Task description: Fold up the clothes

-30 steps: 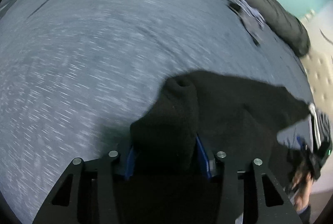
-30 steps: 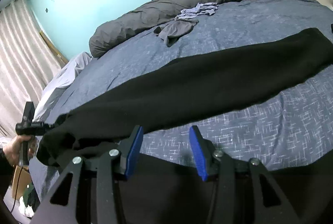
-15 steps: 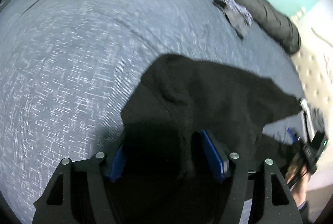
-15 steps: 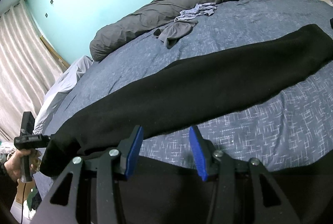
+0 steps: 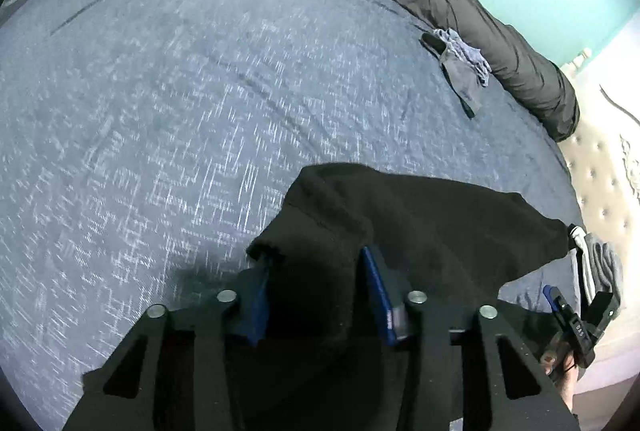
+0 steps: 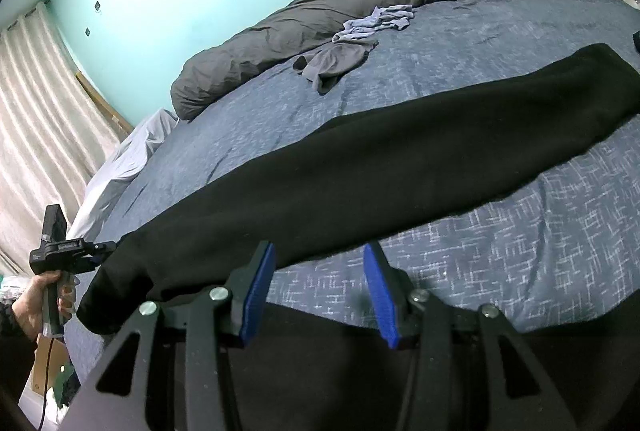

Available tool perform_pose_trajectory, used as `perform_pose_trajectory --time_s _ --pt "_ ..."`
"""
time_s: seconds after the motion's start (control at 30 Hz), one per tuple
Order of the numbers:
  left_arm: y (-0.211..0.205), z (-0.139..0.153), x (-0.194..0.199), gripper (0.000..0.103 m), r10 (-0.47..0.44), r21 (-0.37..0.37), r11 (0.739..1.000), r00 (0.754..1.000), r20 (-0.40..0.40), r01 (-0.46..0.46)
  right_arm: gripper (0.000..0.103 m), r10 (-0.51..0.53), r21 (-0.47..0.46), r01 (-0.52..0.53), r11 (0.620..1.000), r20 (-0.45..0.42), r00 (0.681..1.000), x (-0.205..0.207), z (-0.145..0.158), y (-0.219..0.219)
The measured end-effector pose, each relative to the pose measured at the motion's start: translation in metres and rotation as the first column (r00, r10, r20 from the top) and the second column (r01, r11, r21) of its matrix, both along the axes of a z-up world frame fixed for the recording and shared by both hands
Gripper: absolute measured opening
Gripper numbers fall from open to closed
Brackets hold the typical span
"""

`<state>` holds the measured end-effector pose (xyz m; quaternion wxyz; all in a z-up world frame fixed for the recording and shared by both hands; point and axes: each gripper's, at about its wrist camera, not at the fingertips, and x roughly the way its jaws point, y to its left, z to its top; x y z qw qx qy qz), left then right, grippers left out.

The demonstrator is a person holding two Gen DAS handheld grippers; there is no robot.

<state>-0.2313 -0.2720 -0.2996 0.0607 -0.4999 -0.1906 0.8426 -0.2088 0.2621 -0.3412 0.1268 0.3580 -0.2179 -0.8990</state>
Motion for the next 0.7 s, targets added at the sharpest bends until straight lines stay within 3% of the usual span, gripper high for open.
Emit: perform_pose_trajectory --time_s 0.17,0.43,0.7 --pt "-0.003 0.028 -0.001 0.026 0.019 -0.059 0.998 0.997 -0.074 -0.023 0.047 -0.004 -0.005 0.004 1.000 -0.003 1.000 -0.001 0.000 0.001" --pt "-0.035 0.099 -0.032 0.016 0.109 -0.154 0.977 0.970 -0.218 -0.145 0.047 -0.005 -0.006 0.005 1.000 -0.010 1.000 -0.001 0.002 0.003" --pt "-0.043 0.114 -0.086 0.015 0.152 -0.156 0.969 0.958 -0.245 -0.193 0.047 -0.010 -0.004 0.010 1.000 -0.006 1.000 -0.003 0.000 0.007"
